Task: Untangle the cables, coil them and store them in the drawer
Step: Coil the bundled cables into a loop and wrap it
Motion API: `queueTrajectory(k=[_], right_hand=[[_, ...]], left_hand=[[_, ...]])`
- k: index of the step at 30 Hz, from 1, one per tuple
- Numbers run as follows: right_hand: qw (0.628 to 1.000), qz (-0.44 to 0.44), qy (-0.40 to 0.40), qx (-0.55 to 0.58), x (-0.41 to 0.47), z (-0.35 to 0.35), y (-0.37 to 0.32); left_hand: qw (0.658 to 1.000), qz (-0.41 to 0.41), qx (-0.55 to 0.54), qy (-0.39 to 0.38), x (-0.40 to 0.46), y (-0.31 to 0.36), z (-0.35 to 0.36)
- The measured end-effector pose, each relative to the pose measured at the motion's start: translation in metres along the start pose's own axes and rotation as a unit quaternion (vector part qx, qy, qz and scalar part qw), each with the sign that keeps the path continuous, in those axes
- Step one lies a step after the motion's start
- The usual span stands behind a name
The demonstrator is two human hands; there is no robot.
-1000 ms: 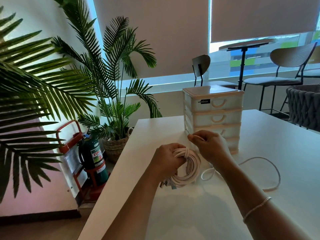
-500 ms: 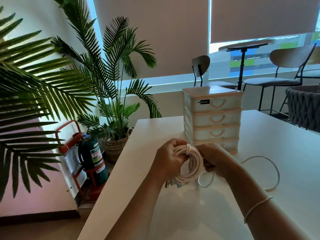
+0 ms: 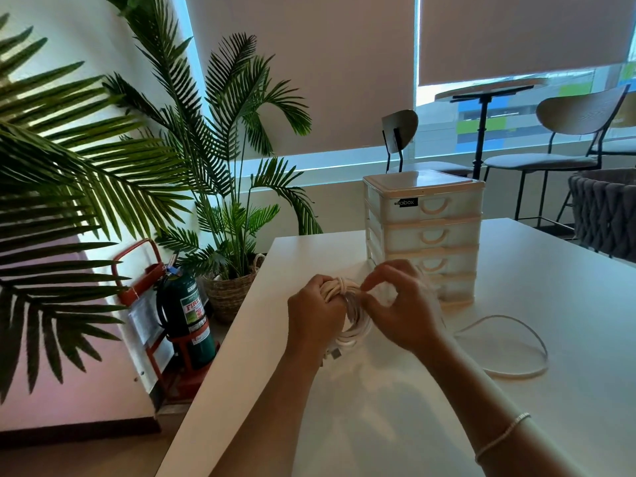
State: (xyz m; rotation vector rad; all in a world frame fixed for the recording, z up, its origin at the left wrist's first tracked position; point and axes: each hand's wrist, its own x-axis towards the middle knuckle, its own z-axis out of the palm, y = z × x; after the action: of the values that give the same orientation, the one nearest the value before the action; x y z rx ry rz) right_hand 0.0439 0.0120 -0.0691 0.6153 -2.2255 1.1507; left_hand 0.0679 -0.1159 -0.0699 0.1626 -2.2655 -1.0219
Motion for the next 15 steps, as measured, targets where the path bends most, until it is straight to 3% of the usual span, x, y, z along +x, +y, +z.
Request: queueTrajectory(k=[2,6,15], right_hand=[[0.997,-0.04,-0.039,-0.055,-0.005,0.005,-0.001],[0.982,-0.026,-0.14,-0.128,-0.011,0.012,-0.008],[0.966,0.047,-0.151,-0.206,-0.011,0.011,-0.026]], left_hand=[[1.0,-0.006,0.007,0.0,0.0,0.0,0.0],[0.999,-0.028,0.013,-0.009,-0.001,0.001,0.002],[0.989,-0.143,-0.041,-0.028,0.0,0.003,0.003]])
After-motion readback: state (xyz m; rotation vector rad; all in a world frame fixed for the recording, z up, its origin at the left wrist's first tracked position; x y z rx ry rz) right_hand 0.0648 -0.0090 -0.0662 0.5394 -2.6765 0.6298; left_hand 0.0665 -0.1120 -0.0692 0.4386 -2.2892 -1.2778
